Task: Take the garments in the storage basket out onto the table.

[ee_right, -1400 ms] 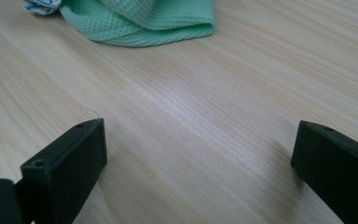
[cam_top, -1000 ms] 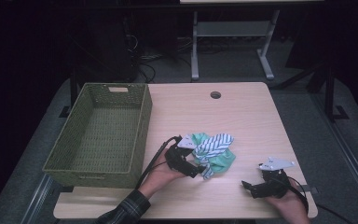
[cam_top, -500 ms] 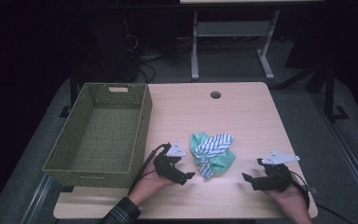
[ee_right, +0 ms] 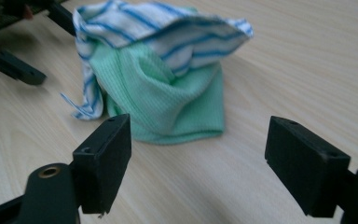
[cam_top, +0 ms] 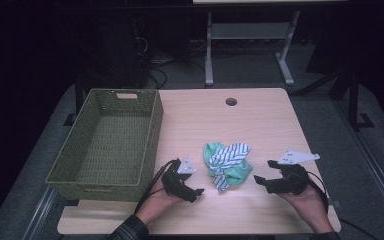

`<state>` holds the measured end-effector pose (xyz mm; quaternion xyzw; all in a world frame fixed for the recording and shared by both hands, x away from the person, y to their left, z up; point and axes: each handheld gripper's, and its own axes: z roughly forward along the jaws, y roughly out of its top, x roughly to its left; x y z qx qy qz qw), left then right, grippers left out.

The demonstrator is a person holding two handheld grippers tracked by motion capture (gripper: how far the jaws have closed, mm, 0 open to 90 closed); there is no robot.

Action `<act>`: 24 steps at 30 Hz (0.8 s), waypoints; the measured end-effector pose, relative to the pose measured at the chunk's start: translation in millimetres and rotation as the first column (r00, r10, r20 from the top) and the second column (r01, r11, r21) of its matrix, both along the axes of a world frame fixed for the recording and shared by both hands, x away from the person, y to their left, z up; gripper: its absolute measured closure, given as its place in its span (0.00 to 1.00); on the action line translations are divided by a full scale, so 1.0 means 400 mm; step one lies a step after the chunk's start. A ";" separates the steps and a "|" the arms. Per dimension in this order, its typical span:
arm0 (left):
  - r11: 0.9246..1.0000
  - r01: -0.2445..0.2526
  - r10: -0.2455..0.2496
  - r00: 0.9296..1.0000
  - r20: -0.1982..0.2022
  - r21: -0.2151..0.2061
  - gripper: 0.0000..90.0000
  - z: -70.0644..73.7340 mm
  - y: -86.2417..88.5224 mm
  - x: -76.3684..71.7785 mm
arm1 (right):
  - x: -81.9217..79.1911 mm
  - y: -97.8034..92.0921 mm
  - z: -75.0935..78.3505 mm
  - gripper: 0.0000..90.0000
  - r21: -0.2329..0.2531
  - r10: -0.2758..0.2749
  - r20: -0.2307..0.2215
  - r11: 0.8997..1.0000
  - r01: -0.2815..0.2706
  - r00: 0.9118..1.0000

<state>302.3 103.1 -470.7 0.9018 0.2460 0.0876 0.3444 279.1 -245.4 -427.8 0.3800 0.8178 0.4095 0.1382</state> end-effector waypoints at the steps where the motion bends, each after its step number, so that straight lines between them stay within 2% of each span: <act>1: 1.000 -0.004 0.004 1.000 0.008 -0.005 0.14 -0.004 0.001 -0.002 | 0.002 0.004 0.007 0.25 0.003 0.005 0.005 1.000 -0.005 1.000; 4: 1.000 -0.009 0.010 1.000 0.021 -0.017 0.14 -0.008 0.002 -0.003 | 0.010 0.014 0.030 0.27 0.012 0.028 0.018 1.000 -0.029 0.999; 7: 0.998 -0.015 0.018 0.999 0.045 -0.061 0.14 -0.018 0.007 -0.007 | 0.018 0.024 0.051 0.29 0.029 0.052 0.030 0.998 -0.053 0.998; 16: 0.997 -0.019 0.022 0.999 0.045 -0.070 0.14 -0.019 0.007 -0.007 | 0.048 0.078 0.105 0.32 0.073 0.135 0.063 0.987 -0.140 0.989; 24: 0.997 -0.018 0.021 0.999 0.043 -0.068 0.14 -0.019 0.008 -0.007 | 0.071 0.135 0.118 0.42 0.084 0.203 0.074 0.974 -0.209 0.976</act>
